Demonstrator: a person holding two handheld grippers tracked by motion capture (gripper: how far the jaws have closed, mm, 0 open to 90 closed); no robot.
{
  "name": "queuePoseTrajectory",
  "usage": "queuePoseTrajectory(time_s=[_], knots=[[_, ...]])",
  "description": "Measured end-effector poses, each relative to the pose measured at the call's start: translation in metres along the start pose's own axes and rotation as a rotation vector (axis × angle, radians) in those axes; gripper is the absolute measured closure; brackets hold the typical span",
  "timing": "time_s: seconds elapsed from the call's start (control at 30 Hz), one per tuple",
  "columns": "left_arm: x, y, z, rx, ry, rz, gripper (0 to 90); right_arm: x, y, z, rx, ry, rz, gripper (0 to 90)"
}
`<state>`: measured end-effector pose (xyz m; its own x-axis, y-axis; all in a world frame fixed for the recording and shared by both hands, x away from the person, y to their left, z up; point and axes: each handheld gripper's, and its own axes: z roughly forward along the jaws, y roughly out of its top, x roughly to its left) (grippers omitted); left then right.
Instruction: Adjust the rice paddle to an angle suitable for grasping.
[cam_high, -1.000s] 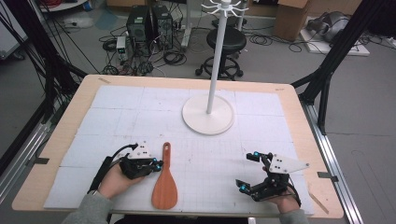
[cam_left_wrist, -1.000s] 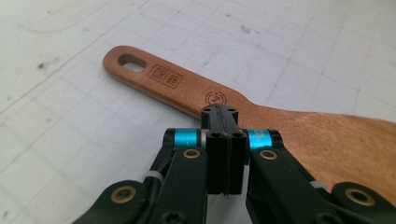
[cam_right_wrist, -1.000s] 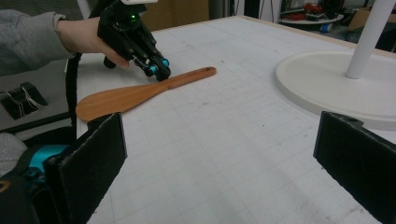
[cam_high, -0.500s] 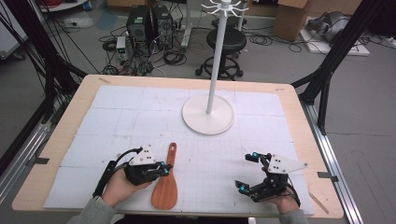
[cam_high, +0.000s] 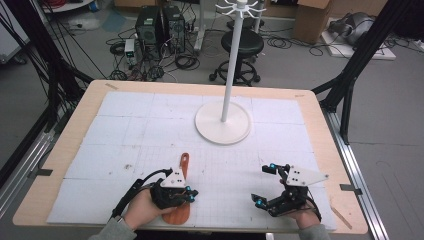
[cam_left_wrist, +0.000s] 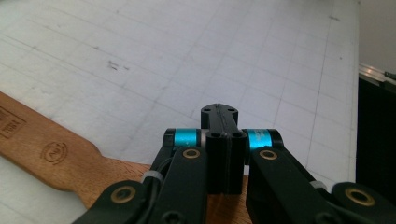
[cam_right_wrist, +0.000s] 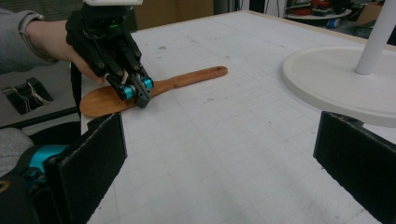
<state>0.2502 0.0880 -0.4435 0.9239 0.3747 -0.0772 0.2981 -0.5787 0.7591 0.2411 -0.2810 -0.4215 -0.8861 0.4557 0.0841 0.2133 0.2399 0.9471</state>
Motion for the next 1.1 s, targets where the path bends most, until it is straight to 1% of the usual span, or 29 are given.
queuePoseTrajectory(time_s=[0.07,0.2,0.33,0.47,0.5,0.57,0.63,0.7,0.83,0.9,1.03,1.1], knots=[[-0.001,-0.001,0.001,0.003,0.010,0.002,89.7,0.000,0.000,0.000,0.000,0.000,0.000,1.2],[-0.004,-0.002,0.000,0.009,0.008,0.005,89.8,0.000,0.000,0.000,0.001,0.001,-0.001,1.2],[-0.006,-0.006,-0.007,0.018,0.005,0.001,89.8,0.000,0.000,0.000,0.001,0.001,0.002,1.2],[-0.006,-0.015,-0.020,0.035,0.010,-0.005,89.8,0.000,-0.001,0.002,0.013,0.007,-0.002,1.2],[-0.006,-0.017,-0.024,0.041,0.018,-0.004,89.9,0.001,-0.001,0.002,0.016,0.008,-0.001,1.2],[-0.004,-0.023,-0.031,0.045,0.021,-0.011,89.8,0.000,-0.001,0.002,0.014,0.008,-0.005,1.2],[-0.003,-0.028,-0.037,0.041,0.025,-0.025,89.8,0.001,-0.001,0.002,0.015,0.006,0.000,1.2],[-0.003,-0.033,-0.043,0.045,0.033,-0.027,89.8,0.000,-0.001,0.002,0.013,0.007,-0.001,1.2],[-0.003,-0.041,-0.055,0.062,0.053,-0.016,89.9,0.001,-0.001,0.002,0.013,0.006,-0.002,1.2],[-0.002,-0.047,-0.062,0.066,0.058,-0.023,89.8,0.001,-0.001,0.002,0.014,0.006,-0.001,1.2],[0.002,-0.058,-0.077,0.071,0.090,-0.035,89.8,0.001,-0.001,0.002,0.015,0.007,-0.001,1.2],[0.005,-0.064,-0.085,0.072,0.111,-0.048,89.8,0.001,-0.001,0.002,0.015,0.006,0.001,1.2]])
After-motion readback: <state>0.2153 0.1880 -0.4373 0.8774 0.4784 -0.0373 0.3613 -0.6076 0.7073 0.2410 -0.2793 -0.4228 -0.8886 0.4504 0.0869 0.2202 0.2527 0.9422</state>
